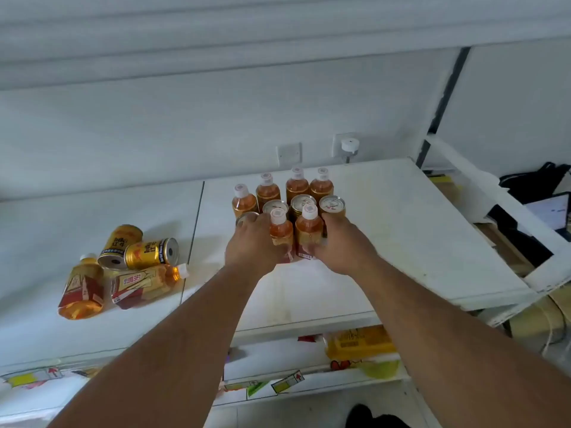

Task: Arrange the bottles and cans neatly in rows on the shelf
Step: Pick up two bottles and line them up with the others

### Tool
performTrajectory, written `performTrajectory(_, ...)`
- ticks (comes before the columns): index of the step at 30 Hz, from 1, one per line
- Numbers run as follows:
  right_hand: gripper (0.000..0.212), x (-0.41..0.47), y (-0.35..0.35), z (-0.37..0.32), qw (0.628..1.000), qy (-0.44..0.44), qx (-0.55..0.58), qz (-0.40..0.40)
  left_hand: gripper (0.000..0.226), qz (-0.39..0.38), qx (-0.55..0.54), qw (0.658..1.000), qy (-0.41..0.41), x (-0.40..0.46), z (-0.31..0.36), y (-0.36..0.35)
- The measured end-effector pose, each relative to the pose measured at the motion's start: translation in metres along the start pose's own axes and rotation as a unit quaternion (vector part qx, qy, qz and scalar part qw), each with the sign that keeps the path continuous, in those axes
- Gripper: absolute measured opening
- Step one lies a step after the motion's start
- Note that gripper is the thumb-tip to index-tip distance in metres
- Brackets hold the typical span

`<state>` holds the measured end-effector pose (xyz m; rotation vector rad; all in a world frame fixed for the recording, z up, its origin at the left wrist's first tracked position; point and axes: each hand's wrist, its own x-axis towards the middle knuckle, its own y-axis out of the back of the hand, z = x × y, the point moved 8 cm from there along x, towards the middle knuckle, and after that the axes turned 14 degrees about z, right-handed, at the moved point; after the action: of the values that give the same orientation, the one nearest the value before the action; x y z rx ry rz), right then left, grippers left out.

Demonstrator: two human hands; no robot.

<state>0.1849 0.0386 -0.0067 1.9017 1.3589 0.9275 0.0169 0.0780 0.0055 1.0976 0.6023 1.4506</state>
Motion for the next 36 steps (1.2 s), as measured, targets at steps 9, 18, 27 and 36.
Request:
performTrajectory(9, 0.052, 0.021, -0.015, 0.009, 0.997, -0.054, 0.042, 0.021, 0.054, -0.027, 0.042, 0.999, 0.019, 0.011, -0.007, -0.015)
performTrajectory(18, 0.055, 0.01, 0.022, 0.012, 0.991, -0.056, 0.095, 0.076, 0.05, -0.014, -0.099, 0.995, 0.016, -0.006, -0.005, 0.003)
performTrajectory(27, 0.06, -0.023, 0.081, 0.02, 0.963, -0.154, 0.197, 0.1, 0.069, -0.077, -0.246, 0.965, 0.054, -0.03, 0.025, 0.018)
performTrajectory(36, 0.05, -0.047, 0.14, 0.046, 0.956, -0.14, 0.218, 0.137, 0.056, -0.041, -0.275, 0.96, 0.021, -0.047, 0.083, 0.025)
